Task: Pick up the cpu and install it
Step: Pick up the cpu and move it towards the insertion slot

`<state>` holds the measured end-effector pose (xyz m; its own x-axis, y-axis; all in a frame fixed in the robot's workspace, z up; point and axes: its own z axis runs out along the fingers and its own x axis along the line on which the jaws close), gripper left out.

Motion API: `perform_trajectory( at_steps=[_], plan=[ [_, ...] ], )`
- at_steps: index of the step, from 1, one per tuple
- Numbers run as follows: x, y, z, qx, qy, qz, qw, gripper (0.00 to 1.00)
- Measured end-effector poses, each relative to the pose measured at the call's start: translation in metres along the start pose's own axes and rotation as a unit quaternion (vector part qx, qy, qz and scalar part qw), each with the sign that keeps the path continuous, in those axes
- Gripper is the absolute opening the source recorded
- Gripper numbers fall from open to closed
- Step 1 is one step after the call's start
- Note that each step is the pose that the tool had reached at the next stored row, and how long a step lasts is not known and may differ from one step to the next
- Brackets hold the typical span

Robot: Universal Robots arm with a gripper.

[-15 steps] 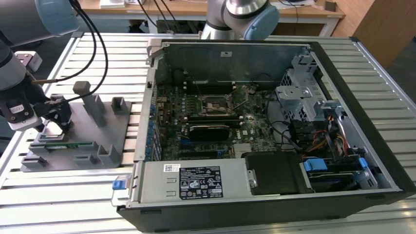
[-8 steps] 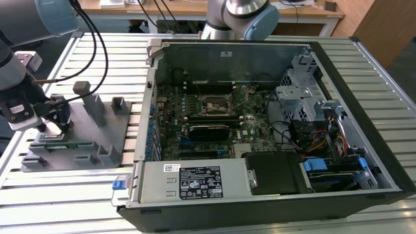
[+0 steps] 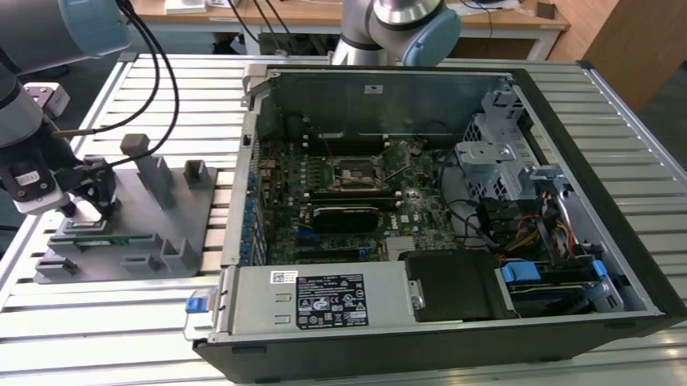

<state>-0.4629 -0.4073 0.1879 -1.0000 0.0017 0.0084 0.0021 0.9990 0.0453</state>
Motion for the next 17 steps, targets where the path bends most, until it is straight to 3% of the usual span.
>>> perform_trajectory(
  at_steps=[6,17],
  plan=[
    [0.0001,0.0005,-0.0115,0.0,0.0,0.0,1.0,0.54],
    [0.0002,0.0009,-0.0201,0.0001,-0.0001,0.0,1.0,0.54]
  ],
)
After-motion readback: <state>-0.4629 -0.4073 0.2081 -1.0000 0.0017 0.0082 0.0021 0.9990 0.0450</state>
